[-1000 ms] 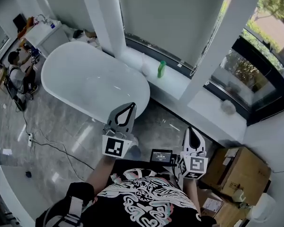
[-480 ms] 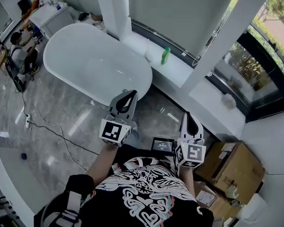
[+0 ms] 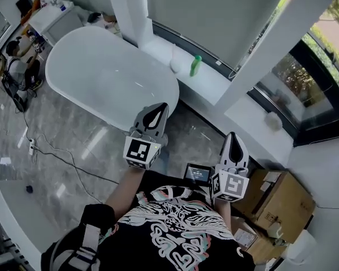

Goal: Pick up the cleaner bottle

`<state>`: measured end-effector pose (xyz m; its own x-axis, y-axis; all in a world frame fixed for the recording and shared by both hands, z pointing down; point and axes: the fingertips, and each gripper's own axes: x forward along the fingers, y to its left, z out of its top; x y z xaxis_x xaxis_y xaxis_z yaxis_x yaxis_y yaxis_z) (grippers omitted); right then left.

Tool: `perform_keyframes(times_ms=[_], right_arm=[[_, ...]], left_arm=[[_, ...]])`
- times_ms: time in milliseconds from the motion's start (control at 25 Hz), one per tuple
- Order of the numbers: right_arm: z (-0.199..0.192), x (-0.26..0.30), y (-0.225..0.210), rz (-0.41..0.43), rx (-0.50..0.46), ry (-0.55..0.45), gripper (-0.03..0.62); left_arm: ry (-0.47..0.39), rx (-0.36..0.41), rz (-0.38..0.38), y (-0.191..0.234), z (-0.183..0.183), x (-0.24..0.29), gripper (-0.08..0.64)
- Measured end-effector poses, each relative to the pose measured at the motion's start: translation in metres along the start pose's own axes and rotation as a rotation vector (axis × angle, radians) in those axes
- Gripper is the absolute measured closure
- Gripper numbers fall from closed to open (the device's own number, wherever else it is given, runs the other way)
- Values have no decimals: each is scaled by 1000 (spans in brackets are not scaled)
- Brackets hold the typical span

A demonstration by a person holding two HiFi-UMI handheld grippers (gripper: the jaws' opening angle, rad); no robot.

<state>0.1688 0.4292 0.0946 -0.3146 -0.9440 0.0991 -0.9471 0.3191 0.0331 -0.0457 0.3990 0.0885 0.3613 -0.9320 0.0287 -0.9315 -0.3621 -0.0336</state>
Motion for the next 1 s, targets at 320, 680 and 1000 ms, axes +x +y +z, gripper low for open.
perform_keyframes(times_ms=[320, 680, 1000], right_arm=[[1, 102, -16, -29, -4, 33, 565], [0, 234, -21, -80, 2, 94, 566], [6, 311, -20, -110, -8, 92, 565]], left_arm=[[12, 7, -37, 51, -6, 105, 543], [65, 22, -115, 127, -22, 222, 543], [68, -3, -151, 180, -33, 279, 543]])
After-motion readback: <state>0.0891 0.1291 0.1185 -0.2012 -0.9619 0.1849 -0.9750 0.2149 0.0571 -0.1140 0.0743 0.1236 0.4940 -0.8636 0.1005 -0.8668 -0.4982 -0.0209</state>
